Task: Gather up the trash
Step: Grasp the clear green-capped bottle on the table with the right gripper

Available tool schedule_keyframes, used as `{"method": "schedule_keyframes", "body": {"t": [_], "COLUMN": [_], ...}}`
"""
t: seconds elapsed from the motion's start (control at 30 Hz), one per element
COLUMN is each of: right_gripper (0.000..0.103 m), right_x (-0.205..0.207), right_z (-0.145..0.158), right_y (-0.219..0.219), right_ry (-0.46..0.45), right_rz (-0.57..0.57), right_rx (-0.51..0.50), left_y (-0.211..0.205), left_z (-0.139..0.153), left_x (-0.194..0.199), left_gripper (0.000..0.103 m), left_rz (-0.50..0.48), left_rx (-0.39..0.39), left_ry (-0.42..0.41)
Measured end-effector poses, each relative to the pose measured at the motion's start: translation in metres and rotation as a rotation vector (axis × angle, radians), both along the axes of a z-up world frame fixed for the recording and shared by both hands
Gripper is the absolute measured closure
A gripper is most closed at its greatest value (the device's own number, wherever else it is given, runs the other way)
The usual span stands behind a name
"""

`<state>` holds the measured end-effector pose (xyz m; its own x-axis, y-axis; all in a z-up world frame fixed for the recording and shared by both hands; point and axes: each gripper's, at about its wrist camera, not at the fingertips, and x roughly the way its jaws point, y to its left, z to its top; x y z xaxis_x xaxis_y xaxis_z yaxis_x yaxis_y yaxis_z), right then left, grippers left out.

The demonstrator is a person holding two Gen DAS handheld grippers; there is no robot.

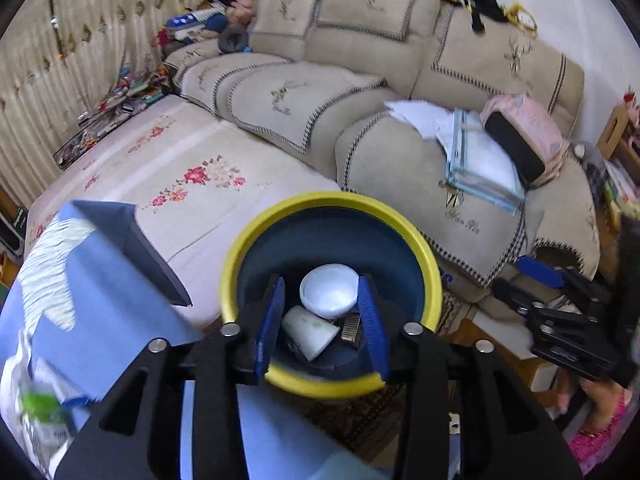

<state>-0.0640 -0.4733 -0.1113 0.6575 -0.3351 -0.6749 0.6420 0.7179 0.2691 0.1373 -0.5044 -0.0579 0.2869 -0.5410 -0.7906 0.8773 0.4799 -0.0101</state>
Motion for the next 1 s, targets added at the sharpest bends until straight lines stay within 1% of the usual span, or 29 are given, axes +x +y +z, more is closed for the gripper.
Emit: {"method": "schedule_keyframes", "body": {"t": [0.03, 0.1, 0.13, 0.2, 0.23, 0.27, 0.3, 0.4, 0.43, 0.47, 0.5, 0.6, 0.67, 0.73, 0.8, 0.83, 0.87, 1.0], "right_gripper": [0.035, 0.035, 0.035, 0.035, 0.035, 0.035, 0.035, 0.035, 0.035, 0.035, 0.035, 0.035, 0.035, 0.035, 0.035, 0.035, 0.035, 0.035], "right_x": [0.001, 0.006, 0.011, 0.019, 0.023, 0.029, 0.035, 0.057, 0.066, 0.074, 0.084, 0.112, 0.131, 0.147, 0.164, 0.171, 0.180, 0.204], "right_z": [0.000, 0.002, 0.003, 0.005, 0.006, 0.007, 0.008, 0.012, 0.013, 0.014, 0.015, 0.020, 0.023, 0.028, 0.033, 0.036, 0.038, 0.044], "right_y": [0.001, 0.007, 0.012, 0.021, 0.026, 0.032, 0.039, 0.061, 0.070, 0.078, 0.088, 0.120, 0.142, 0.165, 0.190, 0.202, 0.216, 0.256], "right_ry": [0.000, 0.002, 0.003, 0.005, 0.005, 0.005, 0.005, 0.012, 0.015, 0.018, 0.022, 0.031, 0.036, 0.035, 0.034, 0.031, 0.031, 0.037], "right_rz": [0.007, 0.027, 0.042, 0.067, 0.083, 0.105, 0.126, 0.196, 0.222, 0.242, 0.273, 0.369, 0.428, 0.486, 0.551, 0.582, 0.619, 0.673], "right_rx": [-0.001, -0.006, -0.009, -0.014, -0.015, -0.018, -0.020, -0.029, -0.031, -0.034, -0.037, -0.050, -0.062, -0.075, -0.085, -0.090, -0.094, -0.113], "left_y": [0.014, 0.041, 0.064, 0.096, 0.122, 0.138, 0.164, 0.221, 0.247, 0.277, 0.293, 0.365, 0.397, 0.433, 0.464, 0.474, 0.484, 0.521], "left_z": [0.008, 0.021, 0.031, 0.041, 0.048, 0.051, 0.054, 0.058, 0.058, 0.057, 0.056, 0.047, 0.040, 0.030, 0.020, 0.015, 0.009, -0.015], "left_x": [-0.002, -0.006, -0.008, -0.007, -0.007, -0.006, -0.005, -0.001, 0.000, 0.000, 0.001, 0.006, 0.009, 0.017, 0.024, 0.026, 0.029, 0.040], "left_gripper": [0.056, 0.044, 0.041, 0.033, 0.032, 0.029, 0.026, 0.022, 0.021, 0.019, 0.017, 0.015, 0.014, 0.013, 0.013, 0.013, 0.013, 0.013], "left_rz": [0.011, 0.034, 0.062, 0.098, 0.132, 0.153, 0.193, 0.295, 0.348, 0.410, 0.440, 0.587, 0.655, 0.743, 0.812, 0.835, 0.860, 0.962], "left_rx": [-0.019, -0.060, -0.096, -0.139, -0.171, -0.184, -0.201, -0.228, -0.239, -0.246, -0.246, -0.249, -0.246, -0.233, -0.236, -0.236, -0.240, -0.261], "left_ry": [-0.012, -0.037, -0.049, -0.056, -0.063, -0.069, -0.085, -0.123, -0.144, -0.170, -0.182, -0.225, -0.251, -0.297, -0.332, -0.335, -0.329, -0.312]}}
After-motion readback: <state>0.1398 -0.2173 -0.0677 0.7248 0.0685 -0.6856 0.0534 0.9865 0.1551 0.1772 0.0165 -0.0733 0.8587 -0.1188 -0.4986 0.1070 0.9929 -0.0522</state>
